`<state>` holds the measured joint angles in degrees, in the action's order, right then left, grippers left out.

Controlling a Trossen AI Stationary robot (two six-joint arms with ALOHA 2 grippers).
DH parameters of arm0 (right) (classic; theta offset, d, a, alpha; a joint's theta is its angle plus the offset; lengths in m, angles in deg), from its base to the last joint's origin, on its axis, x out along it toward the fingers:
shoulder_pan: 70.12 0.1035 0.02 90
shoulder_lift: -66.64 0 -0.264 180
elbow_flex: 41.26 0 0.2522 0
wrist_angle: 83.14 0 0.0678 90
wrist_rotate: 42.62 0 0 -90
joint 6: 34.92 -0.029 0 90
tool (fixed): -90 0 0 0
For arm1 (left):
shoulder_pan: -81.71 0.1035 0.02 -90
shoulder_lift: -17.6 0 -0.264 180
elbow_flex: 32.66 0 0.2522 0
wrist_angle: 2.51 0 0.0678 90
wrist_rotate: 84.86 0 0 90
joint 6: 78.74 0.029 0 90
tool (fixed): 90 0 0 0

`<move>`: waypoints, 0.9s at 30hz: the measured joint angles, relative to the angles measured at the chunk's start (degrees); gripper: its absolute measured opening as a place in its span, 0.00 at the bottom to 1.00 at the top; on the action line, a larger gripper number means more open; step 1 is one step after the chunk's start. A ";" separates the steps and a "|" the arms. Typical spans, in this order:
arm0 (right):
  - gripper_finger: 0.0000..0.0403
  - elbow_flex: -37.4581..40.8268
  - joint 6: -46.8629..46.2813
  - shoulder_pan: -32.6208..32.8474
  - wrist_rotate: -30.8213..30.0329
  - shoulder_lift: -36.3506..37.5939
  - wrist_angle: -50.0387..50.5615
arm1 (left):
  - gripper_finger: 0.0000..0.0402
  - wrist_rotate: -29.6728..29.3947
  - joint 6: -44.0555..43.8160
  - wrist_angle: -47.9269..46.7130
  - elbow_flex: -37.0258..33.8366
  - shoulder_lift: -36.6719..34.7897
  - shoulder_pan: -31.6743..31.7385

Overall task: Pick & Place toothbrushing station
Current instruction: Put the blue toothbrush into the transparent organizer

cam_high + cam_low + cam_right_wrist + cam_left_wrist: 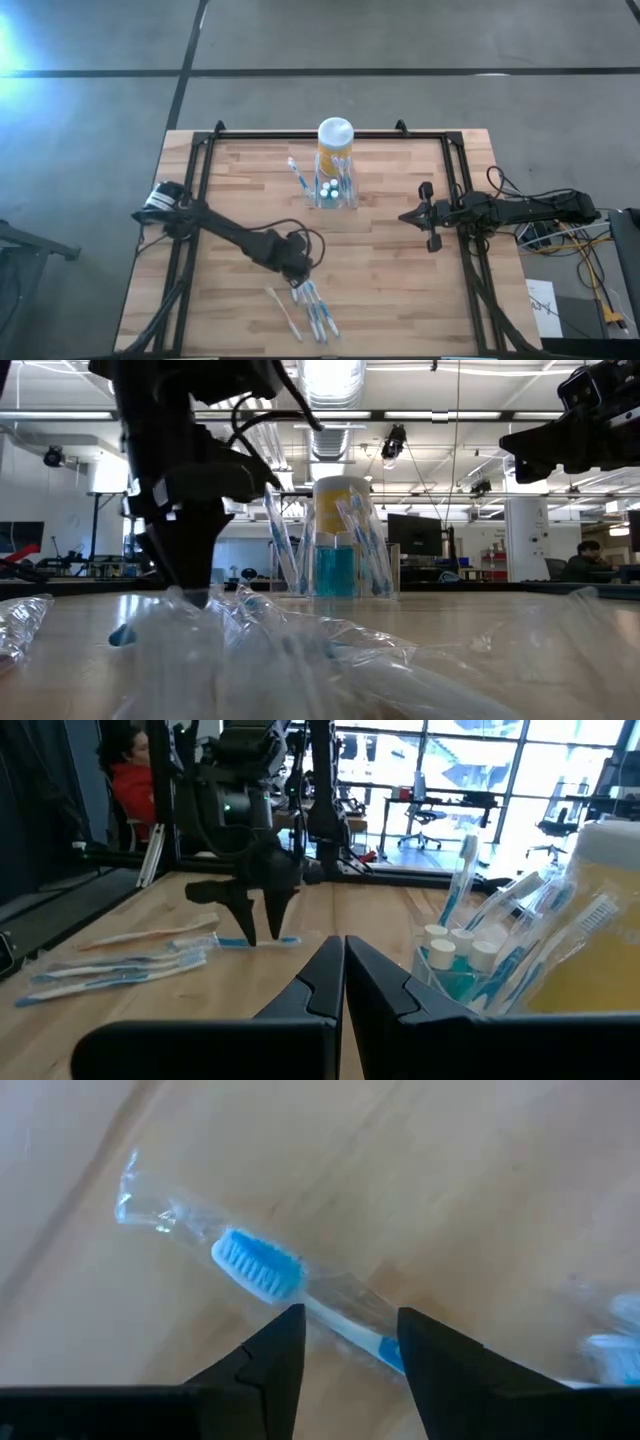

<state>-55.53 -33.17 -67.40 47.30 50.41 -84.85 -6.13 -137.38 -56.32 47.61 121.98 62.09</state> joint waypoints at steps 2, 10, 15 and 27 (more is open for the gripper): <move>0.02 0.00 0.23 0.00 0.00 0.00 0.00 | 0.41 -0.19 5.34 -0.08 1.08 0.54 0.68; 0.02 0.00 1.24 0.00 0.00 0.00 -0.04 | 0.41 -0.34 23.03 -0.11 5.99 1.66 1.99; 0.02 0.00 1.26 0.00 0.00 0.00 0.01 | 0.41 -0.22 11.82 -3.60 10.46 1.56 1.92; 0.02 0.00 0.38 0.00 0.00 -0.02 0.11 | 0.41 -2.17 -4.78 -12.02 12.71 6.23 1.17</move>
<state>-55.53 -32.78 -67.40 47.30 50.39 -84.74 -8.30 -142.16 -68.34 60.32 128.22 63.26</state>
